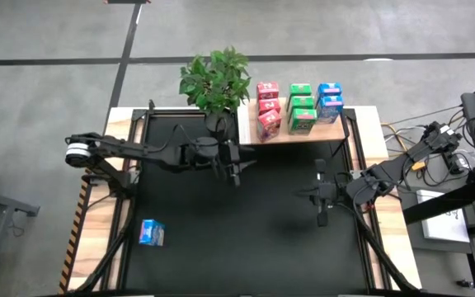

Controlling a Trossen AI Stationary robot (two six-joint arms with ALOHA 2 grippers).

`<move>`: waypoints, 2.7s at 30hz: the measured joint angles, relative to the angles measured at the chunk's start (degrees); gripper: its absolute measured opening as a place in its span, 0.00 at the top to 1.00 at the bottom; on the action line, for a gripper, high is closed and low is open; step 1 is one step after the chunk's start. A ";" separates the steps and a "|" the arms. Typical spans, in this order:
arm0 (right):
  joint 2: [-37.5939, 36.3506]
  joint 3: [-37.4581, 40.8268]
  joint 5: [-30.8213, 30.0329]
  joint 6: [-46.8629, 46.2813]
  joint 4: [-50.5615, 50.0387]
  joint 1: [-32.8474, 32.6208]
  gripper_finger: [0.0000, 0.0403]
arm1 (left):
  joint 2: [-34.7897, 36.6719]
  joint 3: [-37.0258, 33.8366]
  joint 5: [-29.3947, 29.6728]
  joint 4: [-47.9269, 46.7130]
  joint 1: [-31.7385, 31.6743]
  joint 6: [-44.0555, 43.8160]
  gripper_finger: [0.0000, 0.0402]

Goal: Stack cereal on shelf
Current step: Put the red cereal box on the shelf

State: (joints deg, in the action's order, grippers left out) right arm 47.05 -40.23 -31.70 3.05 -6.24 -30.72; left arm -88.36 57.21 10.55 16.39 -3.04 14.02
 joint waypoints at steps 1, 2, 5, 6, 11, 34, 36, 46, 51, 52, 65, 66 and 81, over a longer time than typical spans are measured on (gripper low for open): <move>0.02 0.00 0.00 0.01 0.35 0.03 0.98 | 0.00 -0.24 0.01 0.04 0.21 0.00 0.62; 0.02 0.02 0.00 0.00 0.88 0.12 0.98 | 0.00 -0.36 0.03 0.09 0.38 -0.04 0.63; 0.01 0.02 0.02 -0.03 2.39 0.62 0.98 | 0.00 -0.37 0.04 0.12 0.81 -0.17 0.68; 0.02 0.02 0.01 -0.05 2.62 0.88 0.98 | 0.00 -0.37 0.02 0.14 0.89 -0.17 0.69; 0.02 0.03 0.02 -1.50 3.66 2.82 0.98 | 0.01 -0.37 0.33 0.32 1.38 -0.49 0.76; 13.51 -9.77 2.25 -1.20 8.47 12.61 0.98 | 20.47 -13.23 9.99 2.60 11.41 6.35 0.90; 15.17 -12.70 2.39 -0.54 6.33 13.80 0.98 | 23.48 -15.63 9.99 3.41 11.40 5.79 0.90; 27.02 -34.63 6.27 0.74 -13.42 22.44 0.98 | 33.01 -23.78 9.94 7.06 11.38 4.96 0.90; 33.17 -47.23 6.23 2.19 -26.37 27.81 0.98 | 34.89 -25.64 9.94 7.33 11.38 5.34 0.90; 34.28 -49.90 6.24 2.46 -29.33 28.99 0.98 | 35.21 -25.65 9.94 7.42 11.38 5.40 0.90; 45.41 -73.38 12.22 7.49 -65.01 46.05 0.98 | 35.78 -25.49 9.94 6.65 11.38 5.40 0.90; 45.91 -73.97 12.47 7.52 -66.02 47.06 0.98 | 35.78 -25.49 9.94 6.65 11.38 5.40 0.90; 46.85 -72.64 17.16 6.25 -66.26 49.88 0.98 | 35.74 -25.51 9.94 6.06 11.38 5.42 0.90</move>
State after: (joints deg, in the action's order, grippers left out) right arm 93.90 -112.86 -14.55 9.30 -72.50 19.16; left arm -52.62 31.70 20.48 22.46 8.34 19.44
